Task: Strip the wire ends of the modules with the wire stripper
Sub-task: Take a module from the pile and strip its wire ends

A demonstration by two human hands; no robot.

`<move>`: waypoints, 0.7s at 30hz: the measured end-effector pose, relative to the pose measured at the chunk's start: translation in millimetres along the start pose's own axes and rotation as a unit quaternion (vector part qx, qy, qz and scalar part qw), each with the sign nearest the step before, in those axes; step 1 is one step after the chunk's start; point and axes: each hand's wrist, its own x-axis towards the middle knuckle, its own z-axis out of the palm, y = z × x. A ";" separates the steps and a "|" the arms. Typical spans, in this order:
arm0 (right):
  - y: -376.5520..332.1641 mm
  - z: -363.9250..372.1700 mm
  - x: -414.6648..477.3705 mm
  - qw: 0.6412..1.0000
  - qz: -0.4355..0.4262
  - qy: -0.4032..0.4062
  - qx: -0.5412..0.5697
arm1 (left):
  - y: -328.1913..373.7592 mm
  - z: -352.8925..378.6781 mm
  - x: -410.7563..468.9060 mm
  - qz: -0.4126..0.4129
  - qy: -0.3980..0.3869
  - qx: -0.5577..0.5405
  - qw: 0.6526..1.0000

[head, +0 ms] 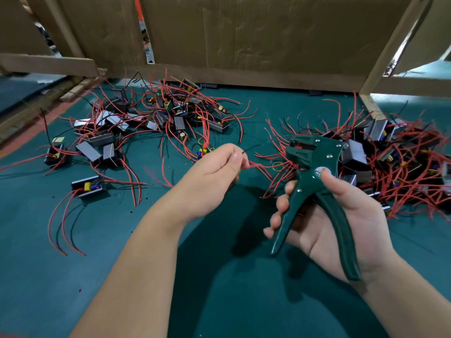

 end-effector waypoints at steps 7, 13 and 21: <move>6.2 -3.7 0.0 0.995 0.075 -0.047 -0.048 | -3.3 3.0 2.4 0.022 0.035 0.021 0.999; 10.1 -3.0 -3.2 0.985 0.075 -0.134 -0.077 | -0.2 6.3 3.8 0.045 0.042 0.027 0.998; 10.0 -1.6 -3.4 0.987 0.061 -0.093 -0.112 | 3.0 5.5 2.8 0.084 0.065 0.046 0.993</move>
